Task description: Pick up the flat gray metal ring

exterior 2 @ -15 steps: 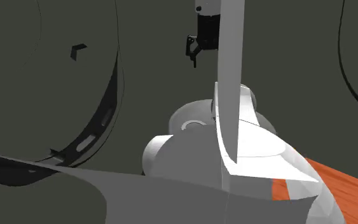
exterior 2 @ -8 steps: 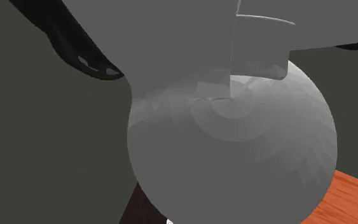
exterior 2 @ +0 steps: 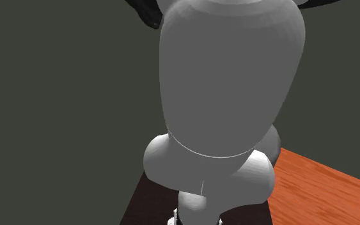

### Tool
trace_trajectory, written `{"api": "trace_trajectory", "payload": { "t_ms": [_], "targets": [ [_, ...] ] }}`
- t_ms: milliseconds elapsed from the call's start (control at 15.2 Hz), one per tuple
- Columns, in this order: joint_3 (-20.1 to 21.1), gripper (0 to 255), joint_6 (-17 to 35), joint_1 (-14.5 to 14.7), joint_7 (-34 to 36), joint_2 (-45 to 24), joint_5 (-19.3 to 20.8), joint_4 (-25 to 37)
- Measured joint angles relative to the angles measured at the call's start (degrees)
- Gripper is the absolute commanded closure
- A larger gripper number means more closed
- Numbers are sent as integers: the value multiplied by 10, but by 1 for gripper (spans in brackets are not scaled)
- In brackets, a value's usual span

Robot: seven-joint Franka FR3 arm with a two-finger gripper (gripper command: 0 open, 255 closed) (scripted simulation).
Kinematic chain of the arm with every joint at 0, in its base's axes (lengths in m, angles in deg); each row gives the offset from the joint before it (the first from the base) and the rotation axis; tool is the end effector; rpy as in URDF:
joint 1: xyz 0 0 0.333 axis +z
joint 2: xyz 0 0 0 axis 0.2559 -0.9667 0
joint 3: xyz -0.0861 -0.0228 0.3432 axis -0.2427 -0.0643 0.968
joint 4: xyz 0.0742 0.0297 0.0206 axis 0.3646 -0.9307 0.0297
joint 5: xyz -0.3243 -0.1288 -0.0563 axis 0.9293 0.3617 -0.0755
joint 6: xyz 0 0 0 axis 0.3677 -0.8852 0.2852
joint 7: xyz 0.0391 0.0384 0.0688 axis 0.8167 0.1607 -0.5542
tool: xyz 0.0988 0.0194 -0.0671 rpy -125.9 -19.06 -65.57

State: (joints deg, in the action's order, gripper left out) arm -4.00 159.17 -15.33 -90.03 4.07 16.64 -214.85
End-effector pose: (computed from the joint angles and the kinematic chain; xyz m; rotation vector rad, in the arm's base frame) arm 0.3885 0.0150 0.4500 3.0954 0.1699 0.0893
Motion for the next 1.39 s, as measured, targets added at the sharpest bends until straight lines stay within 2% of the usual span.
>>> {"api": "trace_trajectory", "payload": {
  "t_ms": [660, 924, 1386],
  "targets": [
    [-5, 0, 157, -7, -3, -228, 7, 57],
    [-7, 0, 200, -8, -5, -316, 8, 95],
    [-9, 0, 250, -12, -12, -479, 9, 199]
  ]
}}
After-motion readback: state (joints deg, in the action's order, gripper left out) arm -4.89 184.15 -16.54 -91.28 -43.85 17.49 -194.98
